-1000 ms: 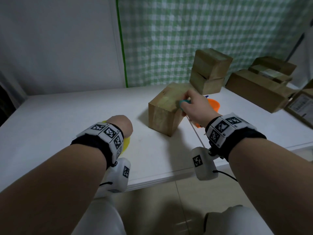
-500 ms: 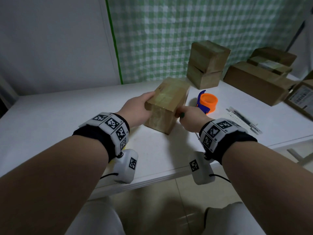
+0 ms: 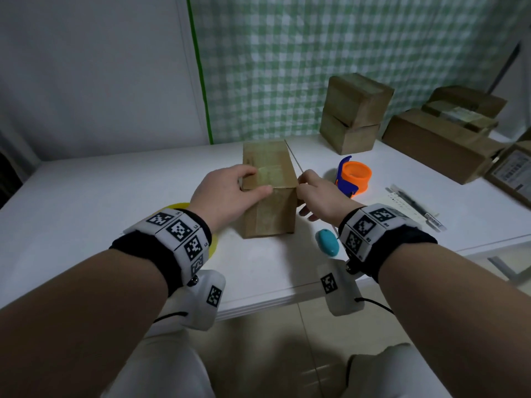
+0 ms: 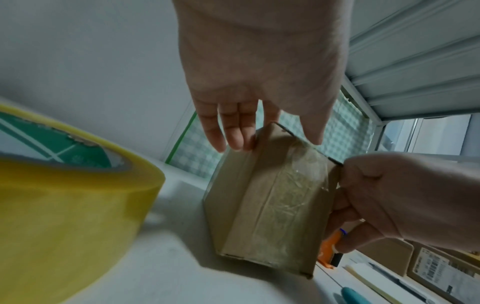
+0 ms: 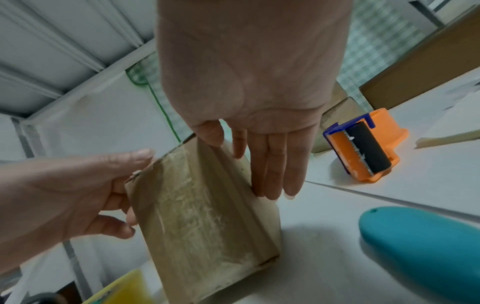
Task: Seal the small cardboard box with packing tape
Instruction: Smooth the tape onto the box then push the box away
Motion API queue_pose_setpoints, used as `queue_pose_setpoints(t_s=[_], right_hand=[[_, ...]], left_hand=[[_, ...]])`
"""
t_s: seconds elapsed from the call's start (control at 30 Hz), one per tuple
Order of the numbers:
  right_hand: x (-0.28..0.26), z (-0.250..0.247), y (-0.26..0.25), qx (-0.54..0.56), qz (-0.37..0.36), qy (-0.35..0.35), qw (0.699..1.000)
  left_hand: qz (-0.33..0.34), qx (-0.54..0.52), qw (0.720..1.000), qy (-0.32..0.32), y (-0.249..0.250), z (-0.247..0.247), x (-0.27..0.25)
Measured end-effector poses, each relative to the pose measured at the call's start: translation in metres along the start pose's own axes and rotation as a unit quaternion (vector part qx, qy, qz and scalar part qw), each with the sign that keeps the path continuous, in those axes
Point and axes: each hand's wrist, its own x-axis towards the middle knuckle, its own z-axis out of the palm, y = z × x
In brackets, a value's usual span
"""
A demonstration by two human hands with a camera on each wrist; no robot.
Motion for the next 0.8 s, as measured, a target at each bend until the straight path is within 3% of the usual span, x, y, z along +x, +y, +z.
queue_pose_setpoints(t_s=[0.27,0.4,0.6,0.8], right_hand=[[-0.007,-0.001,-0.005,0.052,-0.058,0.011,0.997],[-0.001,-0.002,-0.001,0.011,-0.090,0.033,0.995],[0.009,0.006,0.011,0.016,-0.127,0.076,0.989],[0.009,0.006,0.014,0.019,-0.136,0.077,0.988]], left_hand=[[0.034,0.128,0.991,-0.019,-0.001,0.004,0.004],[0.046,0.132,0.989,-0.040,-0.002,0.006,0.004],[0.050,0.149,0.987,-0.032,-0.010,0.014,0.008],[0.058,0.197,0.979,-0.006,-0.017,0.024,0.002]])
